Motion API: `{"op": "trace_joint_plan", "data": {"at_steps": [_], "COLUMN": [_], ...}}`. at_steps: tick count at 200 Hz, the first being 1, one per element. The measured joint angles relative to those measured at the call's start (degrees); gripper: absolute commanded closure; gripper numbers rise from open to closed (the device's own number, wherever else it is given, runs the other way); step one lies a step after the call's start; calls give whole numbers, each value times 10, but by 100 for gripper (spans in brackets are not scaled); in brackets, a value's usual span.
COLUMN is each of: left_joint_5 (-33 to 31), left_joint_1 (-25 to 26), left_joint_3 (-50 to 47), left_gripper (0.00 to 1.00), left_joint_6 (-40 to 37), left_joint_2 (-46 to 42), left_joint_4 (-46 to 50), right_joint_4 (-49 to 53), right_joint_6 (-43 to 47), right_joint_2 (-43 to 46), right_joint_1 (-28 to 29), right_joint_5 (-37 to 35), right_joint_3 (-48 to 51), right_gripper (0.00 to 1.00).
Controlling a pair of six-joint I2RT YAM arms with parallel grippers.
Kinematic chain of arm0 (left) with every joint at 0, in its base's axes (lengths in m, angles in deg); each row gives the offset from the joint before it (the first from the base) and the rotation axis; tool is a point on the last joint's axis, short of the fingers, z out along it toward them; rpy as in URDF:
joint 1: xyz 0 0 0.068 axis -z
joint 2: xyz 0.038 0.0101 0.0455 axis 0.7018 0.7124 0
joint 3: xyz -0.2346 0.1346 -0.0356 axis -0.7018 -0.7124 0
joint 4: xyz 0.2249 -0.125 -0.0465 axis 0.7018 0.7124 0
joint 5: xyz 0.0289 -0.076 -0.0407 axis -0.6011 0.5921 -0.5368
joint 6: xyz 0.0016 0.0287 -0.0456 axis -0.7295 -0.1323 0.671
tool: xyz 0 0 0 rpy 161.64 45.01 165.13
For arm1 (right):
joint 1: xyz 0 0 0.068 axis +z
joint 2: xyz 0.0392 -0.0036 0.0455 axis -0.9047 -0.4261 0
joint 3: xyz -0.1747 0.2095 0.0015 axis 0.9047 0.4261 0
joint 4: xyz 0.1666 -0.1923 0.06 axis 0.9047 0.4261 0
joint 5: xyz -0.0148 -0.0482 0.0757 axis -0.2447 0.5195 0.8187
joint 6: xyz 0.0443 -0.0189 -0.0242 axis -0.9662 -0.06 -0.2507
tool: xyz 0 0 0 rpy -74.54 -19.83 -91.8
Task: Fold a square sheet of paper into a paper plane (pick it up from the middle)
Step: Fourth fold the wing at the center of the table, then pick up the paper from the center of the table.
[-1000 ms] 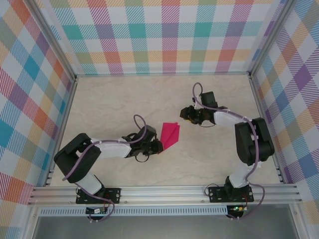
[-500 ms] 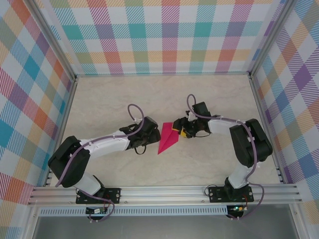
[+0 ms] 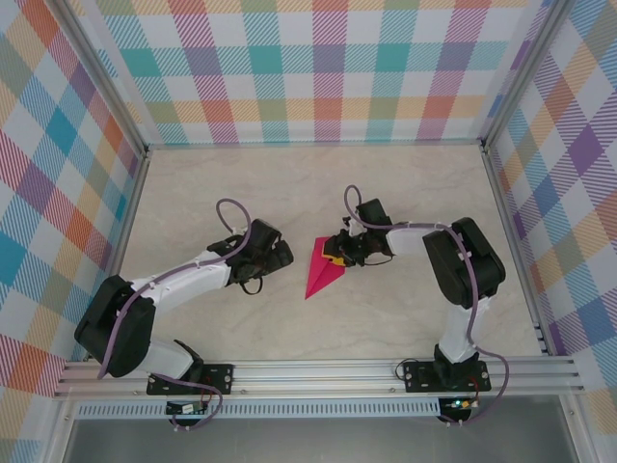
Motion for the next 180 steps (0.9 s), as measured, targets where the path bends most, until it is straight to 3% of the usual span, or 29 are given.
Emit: {"op": "trace_joint_plan", "data": {"at_steps": [61, 94, 139, 180], "left_joint_5": [86, 186, 337, 421], "left_joint_1": [-30, -59, -91, -97], "left_joint_3": [-5, -25, -55, -59], "left_gripper": [0, 0, 0, 0], "left_joint_6": [-3, -4, 26, 68], "left_joint_2": [-3, -9, -38, -54], "left_joint_4": [-16, -76, -182, -285], "right_joint_4": [-72, -97, -152, -207], "right_joint_6": [-14, -18, -55, -130], "right_joint_2": [-2, 21, 69, 76], "right_joint_1": [7, 7, -5, -20], "right_joint_5": [6, 22, 101, 159], "right_joint_3": [16, 30, 6, -15], "right_gripper": [94, 95, 95, 94]}}
